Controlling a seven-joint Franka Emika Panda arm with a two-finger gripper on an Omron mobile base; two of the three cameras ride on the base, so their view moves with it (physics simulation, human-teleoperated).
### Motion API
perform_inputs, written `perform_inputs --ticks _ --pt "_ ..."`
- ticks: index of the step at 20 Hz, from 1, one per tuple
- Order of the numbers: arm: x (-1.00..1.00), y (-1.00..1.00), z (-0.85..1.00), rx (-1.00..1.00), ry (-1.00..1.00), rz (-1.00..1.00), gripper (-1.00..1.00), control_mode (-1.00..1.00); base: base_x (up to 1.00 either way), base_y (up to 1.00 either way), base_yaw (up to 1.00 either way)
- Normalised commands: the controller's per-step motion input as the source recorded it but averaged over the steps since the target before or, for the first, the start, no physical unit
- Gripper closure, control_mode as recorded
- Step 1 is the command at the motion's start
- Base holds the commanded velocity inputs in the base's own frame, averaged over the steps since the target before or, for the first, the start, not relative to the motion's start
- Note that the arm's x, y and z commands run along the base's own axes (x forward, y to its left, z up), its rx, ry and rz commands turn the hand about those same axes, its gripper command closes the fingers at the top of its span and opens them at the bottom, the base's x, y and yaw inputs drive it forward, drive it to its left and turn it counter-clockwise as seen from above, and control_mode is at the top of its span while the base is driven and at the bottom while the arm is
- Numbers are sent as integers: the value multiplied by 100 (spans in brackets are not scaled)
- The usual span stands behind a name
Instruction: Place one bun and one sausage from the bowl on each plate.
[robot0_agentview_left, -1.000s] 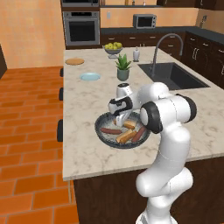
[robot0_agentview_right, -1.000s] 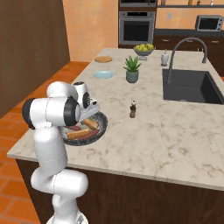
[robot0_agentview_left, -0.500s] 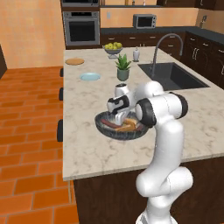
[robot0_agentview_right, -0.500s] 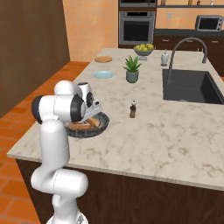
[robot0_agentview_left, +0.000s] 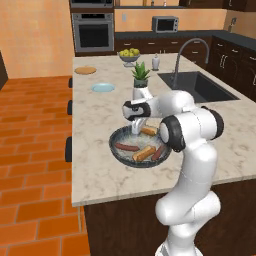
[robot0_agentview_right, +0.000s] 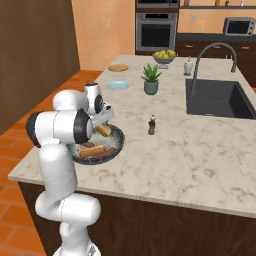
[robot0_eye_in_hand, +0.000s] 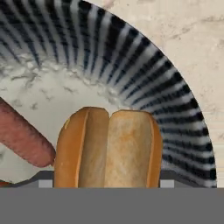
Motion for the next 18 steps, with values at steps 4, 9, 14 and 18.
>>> perform_inputs --ticks 4,9,14,18 --pt "-100 -3 100 14 -32 -1 100 -100 0 0 0" --pt "-100 -4 100 9 -21 -1 100 -100 0 0 0" --pt "-86 0 100 9 -18 0 100 -100 0 0 0" --pt "-59 0 99 -3 -4 0 100 -100 0 0 0"
